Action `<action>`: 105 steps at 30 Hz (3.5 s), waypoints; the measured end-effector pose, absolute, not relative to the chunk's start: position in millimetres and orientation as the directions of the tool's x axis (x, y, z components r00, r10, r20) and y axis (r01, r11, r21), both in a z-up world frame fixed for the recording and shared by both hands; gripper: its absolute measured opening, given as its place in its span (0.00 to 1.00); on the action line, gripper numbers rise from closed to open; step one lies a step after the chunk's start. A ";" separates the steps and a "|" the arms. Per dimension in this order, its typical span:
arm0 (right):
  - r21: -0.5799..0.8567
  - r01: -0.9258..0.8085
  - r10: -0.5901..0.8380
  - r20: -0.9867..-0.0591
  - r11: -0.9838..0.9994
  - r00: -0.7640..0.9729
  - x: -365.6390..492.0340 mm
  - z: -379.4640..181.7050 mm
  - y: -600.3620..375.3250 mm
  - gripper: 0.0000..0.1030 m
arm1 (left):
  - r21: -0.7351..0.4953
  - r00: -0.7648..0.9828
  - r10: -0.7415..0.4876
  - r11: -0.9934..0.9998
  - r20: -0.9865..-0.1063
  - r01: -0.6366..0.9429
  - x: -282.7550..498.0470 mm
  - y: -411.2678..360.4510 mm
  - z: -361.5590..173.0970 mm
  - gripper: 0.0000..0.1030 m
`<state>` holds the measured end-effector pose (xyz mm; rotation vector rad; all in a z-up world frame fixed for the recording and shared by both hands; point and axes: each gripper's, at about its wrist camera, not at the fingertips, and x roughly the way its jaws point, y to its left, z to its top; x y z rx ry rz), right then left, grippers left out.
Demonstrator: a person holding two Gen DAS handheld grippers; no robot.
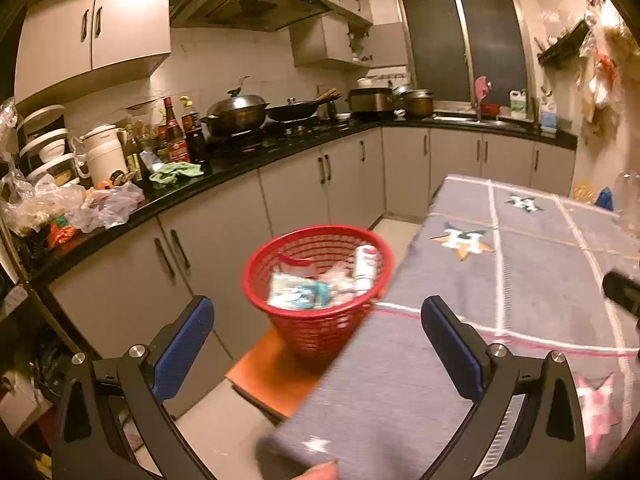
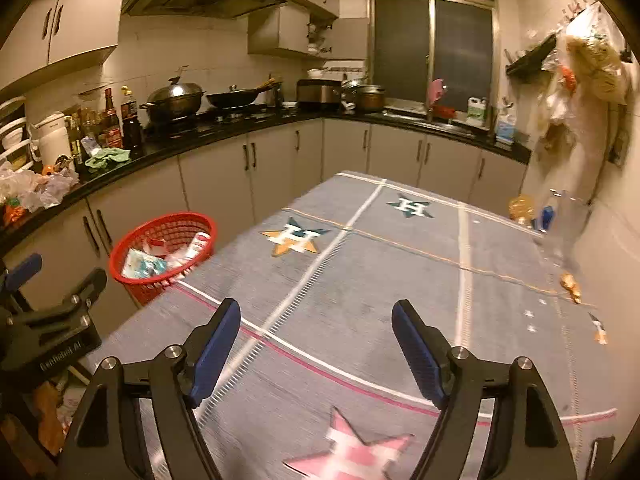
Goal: Collect trash
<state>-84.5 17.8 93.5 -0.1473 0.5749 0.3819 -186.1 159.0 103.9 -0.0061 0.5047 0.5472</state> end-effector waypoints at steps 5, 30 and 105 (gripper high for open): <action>-0.032 -0.379 0.299 -0.553 0.925 0.777 -98.6 86.3 2.8 0.81 | 0.178 0.696 0.548 0.828 -0.464 -0.532 -184.4 139.7 102.7 1.00; -0.082 -0.304 0.201 -0.585 0.949 0.786 -97.3 58.7 -14.2 0.89 | 0.211 0.702 0.543 0.836 -0.461 -0.507 -174.5 120.0 81.7 1.00; -0.087 -0.305 0.188 -0.618 0.948 0.763 -96.4 44.6 -6.4 0.89 | 0.193 0.701 0.516 0.850 -0.493 -0.490 -173.1 127.2 71.9 1.00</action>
